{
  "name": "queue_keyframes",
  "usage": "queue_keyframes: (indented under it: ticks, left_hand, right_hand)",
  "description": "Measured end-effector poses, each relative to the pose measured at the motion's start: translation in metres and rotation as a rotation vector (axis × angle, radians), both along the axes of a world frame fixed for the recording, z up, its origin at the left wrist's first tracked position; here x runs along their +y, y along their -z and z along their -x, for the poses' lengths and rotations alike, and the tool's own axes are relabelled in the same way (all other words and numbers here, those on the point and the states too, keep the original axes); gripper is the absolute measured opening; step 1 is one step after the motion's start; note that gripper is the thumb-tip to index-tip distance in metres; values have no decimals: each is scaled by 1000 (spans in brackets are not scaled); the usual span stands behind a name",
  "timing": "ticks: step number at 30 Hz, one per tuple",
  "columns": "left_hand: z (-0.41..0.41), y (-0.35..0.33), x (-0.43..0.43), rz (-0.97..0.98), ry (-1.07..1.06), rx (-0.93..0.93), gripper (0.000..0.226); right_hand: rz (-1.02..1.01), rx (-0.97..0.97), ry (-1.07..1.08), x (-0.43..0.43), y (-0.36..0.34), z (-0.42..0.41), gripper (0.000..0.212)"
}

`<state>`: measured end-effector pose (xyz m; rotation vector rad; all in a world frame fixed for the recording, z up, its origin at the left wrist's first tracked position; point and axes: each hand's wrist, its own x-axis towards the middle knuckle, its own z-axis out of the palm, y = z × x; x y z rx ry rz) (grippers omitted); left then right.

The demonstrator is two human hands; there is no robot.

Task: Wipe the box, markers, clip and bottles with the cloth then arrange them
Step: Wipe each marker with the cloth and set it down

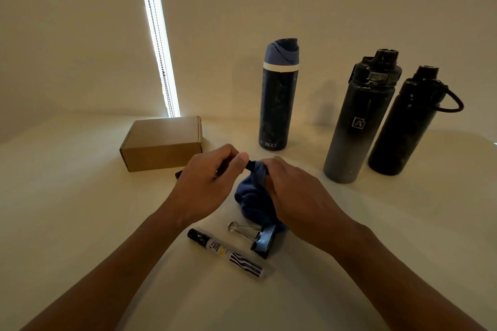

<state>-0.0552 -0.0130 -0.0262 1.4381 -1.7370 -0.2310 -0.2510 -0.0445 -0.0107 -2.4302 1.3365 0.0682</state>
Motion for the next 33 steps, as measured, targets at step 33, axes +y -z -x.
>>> queue_keyframes:
  ticks: [33]
  left_hand:
    - [-18, 2, -1, 17, 53, -162, 31]
  right_hand:
    - [-49, 146, 11, -3, -8, 15, 79]
